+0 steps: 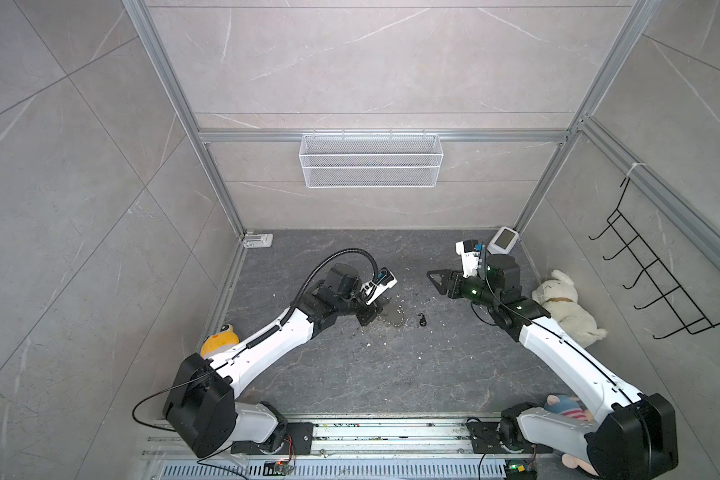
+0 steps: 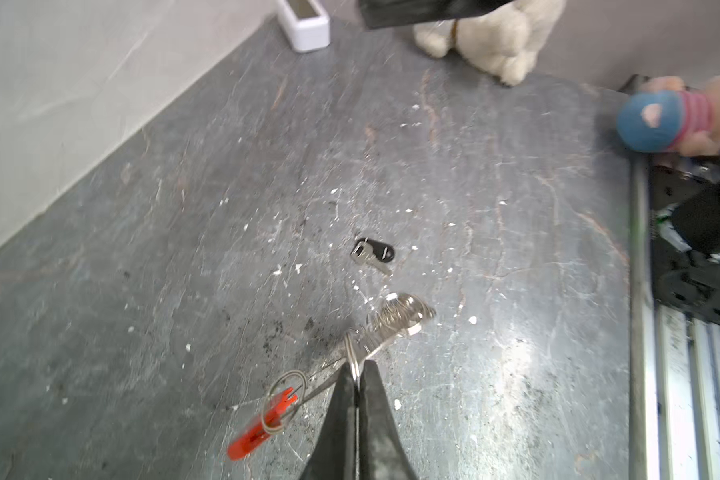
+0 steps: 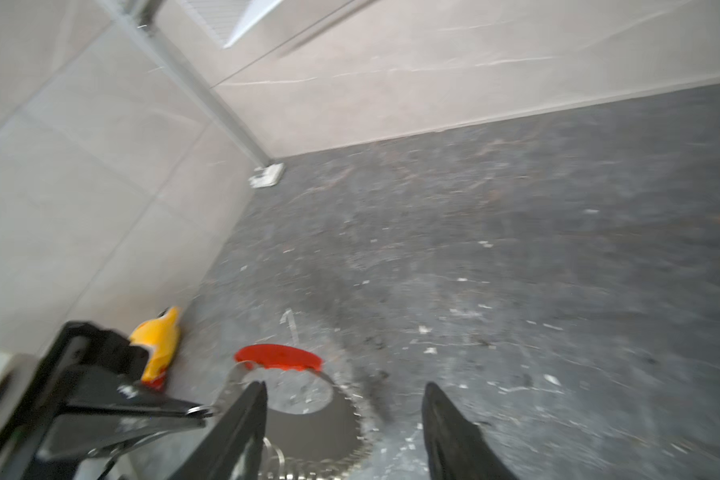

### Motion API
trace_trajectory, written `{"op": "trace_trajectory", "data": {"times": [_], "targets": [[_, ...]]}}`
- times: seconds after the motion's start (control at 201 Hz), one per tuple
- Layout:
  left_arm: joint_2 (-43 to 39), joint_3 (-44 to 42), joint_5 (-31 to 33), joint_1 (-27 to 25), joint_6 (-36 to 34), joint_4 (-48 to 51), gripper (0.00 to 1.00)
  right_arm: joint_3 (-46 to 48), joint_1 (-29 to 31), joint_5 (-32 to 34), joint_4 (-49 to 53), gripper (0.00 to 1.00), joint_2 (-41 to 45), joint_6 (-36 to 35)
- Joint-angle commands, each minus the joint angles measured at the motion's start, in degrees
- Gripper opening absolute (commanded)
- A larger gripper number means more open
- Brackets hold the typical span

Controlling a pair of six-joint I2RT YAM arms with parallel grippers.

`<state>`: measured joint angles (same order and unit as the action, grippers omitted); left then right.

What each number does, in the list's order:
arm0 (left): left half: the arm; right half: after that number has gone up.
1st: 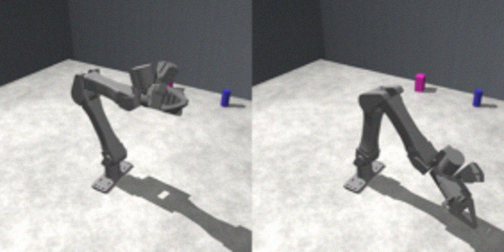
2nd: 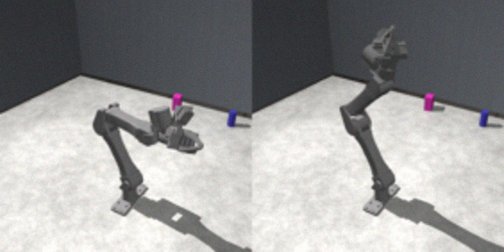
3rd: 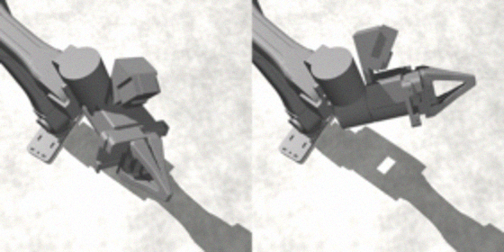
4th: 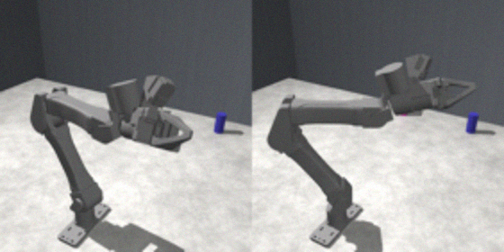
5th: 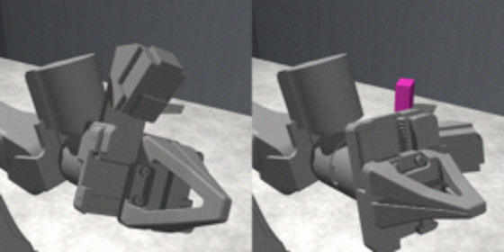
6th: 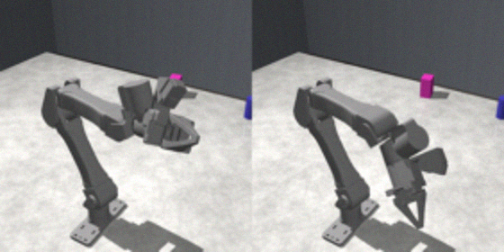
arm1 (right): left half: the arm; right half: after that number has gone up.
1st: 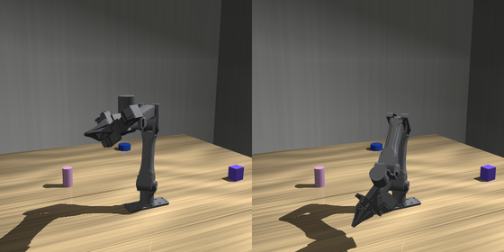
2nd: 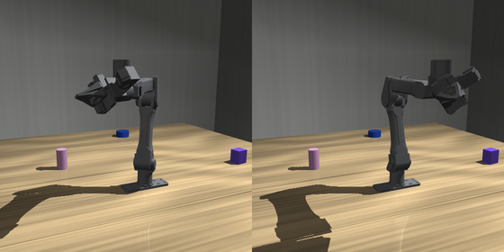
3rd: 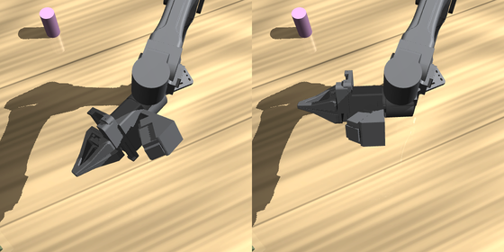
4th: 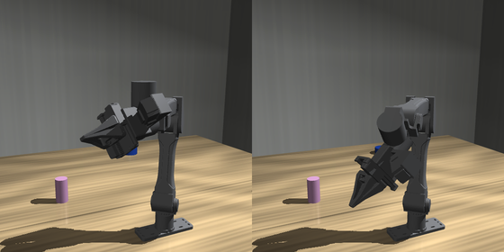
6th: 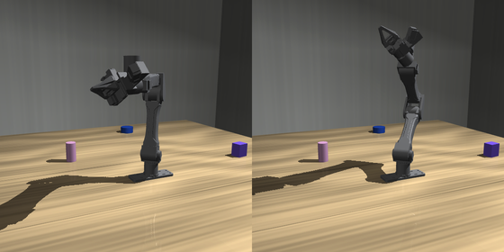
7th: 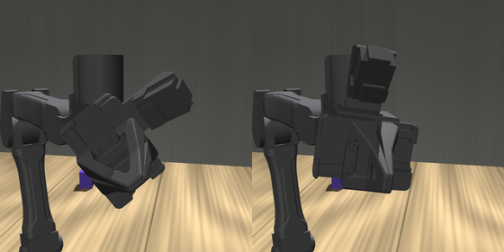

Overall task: Put the keys on the keyring
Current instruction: 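Lift the keyring with the left gripper while the right gripper reaches to grasp it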

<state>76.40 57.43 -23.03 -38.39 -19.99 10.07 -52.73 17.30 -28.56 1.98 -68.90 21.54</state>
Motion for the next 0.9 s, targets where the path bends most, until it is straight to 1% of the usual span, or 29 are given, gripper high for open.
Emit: {"op": "trace_trajectory", "data": {"times": [0.0, 0.065, 0.129, 0.239, 0.383, 0.478, 0.697, 0.896], "targets": [[-4.59, -2.28, -9.22, 2.14, -6.39, -4.13, 0.0, -3.82, 2.4, -13.51, -1.28, 0.55, -2.58, -4.34], [-5.21, -1.93, -15.46, 5.2, -4.25, -4.84, 0.0, -5.31, 5.21, -14.24, 0.2, 0.5, -3.75, -6.55], [-4.91, -0.02, -21.16, 8.15, -2.02, -3.78, 0.0, -7.09, 7.98, -14.07, 2.22, 0.49, -4.92, -8.55], [-4.35, 2.37, -26.96, 10.24, 0.38, -3.67, 0.0, -9.39, 11.25, -14.58, 3.43, 0.44, -6.69, -9.84], [-4.2, 2.37, -30.41, 11.18, 3.39, -7.83, 0.0, -10.72, 13.3, -15.08, 2.62, 0.38, -7.74, -10.02], [-3.94, 2.46, -32.27, 11.41, 4.91, -9.35, 0.0, -11.88, 13.81, -14.69, 2.89, 0.3, -8.72, -10.57], [-1.89, 4.6, -35.12, 11.91, 6.29, -7.71, 0.0, -14.79, 14.43, -14.69, 5.24, 0.28, -10.42, -12.47], [-1.77, 4.36, -37.67, 13.72, 9.69, -11.39, 0.0, -14.49, 14.87, -15.19, 5.58, 0.26, -9.72, -12.56]]}}
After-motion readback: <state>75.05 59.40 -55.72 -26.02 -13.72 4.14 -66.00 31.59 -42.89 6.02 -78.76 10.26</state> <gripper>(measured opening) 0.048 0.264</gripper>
